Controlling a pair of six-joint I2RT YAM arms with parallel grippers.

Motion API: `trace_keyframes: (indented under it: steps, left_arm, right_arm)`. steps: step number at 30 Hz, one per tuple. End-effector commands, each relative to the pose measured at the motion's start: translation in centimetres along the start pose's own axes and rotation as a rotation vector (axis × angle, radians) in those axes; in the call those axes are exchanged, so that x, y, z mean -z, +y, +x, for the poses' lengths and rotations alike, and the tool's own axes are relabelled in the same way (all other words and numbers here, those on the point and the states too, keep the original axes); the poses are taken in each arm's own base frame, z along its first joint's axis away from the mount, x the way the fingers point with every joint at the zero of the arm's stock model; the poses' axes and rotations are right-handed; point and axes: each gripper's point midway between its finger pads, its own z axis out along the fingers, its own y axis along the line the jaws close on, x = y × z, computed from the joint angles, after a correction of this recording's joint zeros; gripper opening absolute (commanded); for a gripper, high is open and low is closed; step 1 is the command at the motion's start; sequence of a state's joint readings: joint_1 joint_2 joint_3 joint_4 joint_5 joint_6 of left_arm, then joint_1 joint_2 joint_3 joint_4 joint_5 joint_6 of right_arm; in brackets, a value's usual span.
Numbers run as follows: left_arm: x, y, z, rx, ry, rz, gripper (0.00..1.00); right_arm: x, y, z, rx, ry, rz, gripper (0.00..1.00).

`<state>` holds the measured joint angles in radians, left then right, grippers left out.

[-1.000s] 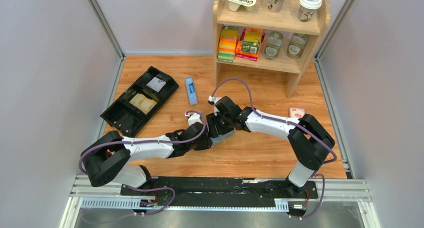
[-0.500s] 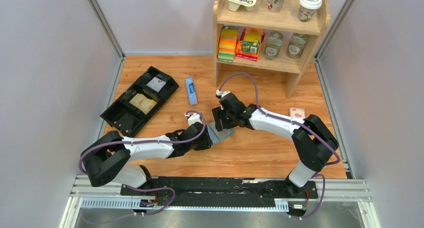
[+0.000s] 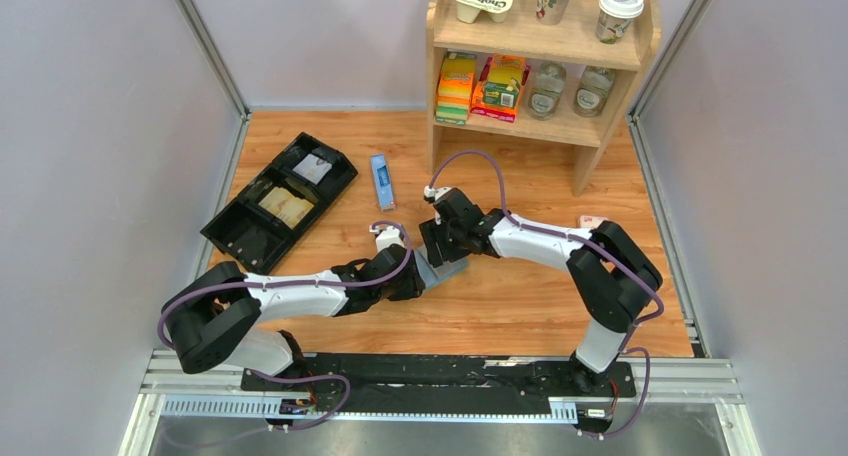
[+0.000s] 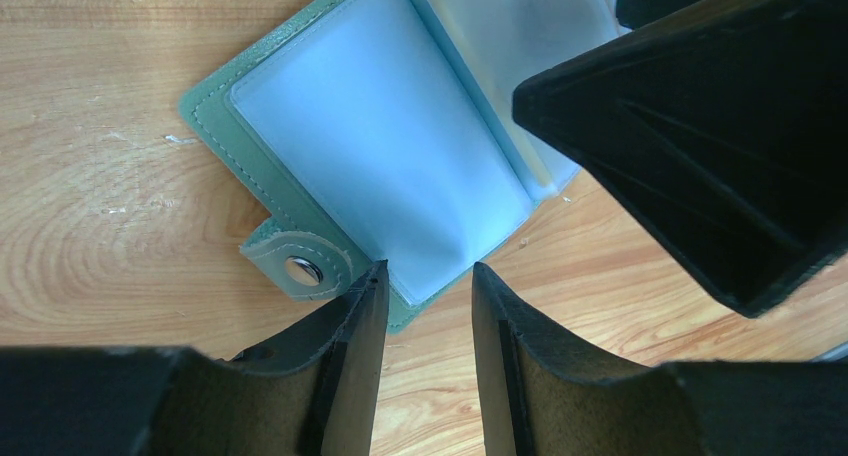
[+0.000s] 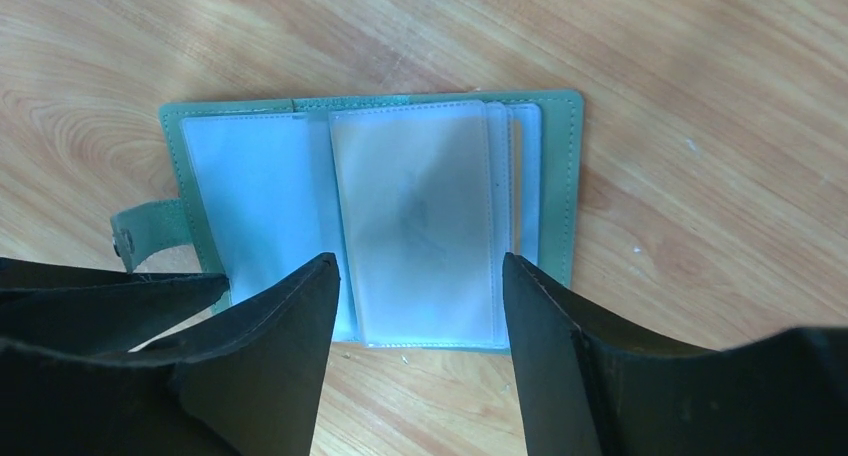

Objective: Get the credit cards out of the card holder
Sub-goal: Remove the credit card from the card holder.

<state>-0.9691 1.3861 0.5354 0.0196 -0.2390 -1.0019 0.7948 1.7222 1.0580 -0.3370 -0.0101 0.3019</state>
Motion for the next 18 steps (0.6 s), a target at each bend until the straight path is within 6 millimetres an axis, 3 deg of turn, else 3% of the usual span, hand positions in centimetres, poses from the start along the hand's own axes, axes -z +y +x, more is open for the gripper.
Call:
trace_keyframes:
  steps: [1, 10, 18]
  left_arm:
    - [0.0, 2.4, 2.4, -0.033, 0.080, -0.079, 0.45]
    - [0.0, 2.3, 2.4, -0.031, 0.080, -0.073, 0.45]
    - [0.0, 2.4, 2.5, -0.032, 0.083, -0.077, 0.45]
  right_arm:
    - [-0.4, 1.3, -2.1, 0.023, -0.045, -0.058, 0.63]
    - [-1.0, 1.5, -1.2, 0.024, -0.014, -0.073, 0.57]
    - [-0.3, 3.0, -0.6, 0.020, 0.002, -0.161, 0.55]
